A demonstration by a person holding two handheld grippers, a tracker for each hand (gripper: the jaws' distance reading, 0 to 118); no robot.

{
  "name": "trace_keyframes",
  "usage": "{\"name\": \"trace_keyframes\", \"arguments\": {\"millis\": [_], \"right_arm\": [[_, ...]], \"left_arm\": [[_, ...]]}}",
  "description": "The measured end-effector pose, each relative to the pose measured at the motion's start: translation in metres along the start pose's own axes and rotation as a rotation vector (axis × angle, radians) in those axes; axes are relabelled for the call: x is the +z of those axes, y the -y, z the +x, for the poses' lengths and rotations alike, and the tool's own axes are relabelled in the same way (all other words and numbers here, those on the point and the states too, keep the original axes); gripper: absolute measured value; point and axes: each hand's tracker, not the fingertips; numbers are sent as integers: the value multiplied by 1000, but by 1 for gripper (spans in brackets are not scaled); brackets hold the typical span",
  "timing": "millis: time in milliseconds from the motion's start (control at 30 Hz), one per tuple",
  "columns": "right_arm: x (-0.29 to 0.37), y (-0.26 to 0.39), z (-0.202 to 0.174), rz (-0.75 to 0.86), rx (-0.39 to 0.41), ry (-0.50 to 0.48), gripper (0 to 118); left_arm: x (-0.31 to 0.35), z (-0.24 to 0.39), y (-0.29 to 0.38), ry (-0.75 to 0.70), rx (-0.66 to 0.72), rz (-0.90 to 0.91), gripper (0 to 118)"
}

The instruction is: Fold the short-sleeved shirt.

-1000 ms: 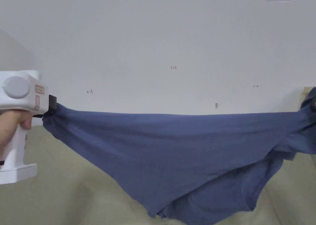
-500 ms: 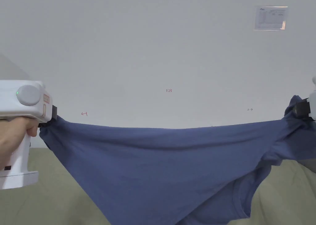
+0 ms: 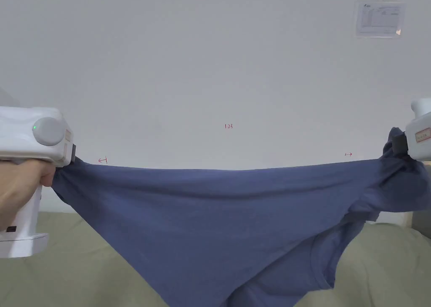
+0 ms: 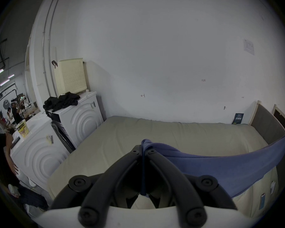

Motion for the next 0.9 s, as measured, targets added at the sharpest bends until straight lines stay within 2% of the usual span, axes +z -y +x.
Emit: {"name": "trace_keyframes", "arguments": {"millis": [167,433,600,733,800,900], "right_arm": [[-43,-8,-10,8,-6,10,7],[-102,17,-29,-27,58,25,7],[-127,78,-33,-111,87,20,7],[-122,146,-34,-162,107,-3,7],[-109,185,-33,-208,92,-16,7],[-81,237,-29,-271,23,-62,7]], "left_arm": [[-33,12,-9,-15,10,8,0],[-97,30,22,-34,-22,-41,0],[-122,33,83,4,-49,-123,0],[-120,30,146,61,-53,-151,0],[-113,23,180,87,-83,-209,0],[-103,11,223,117,-50,-281,0]]}}
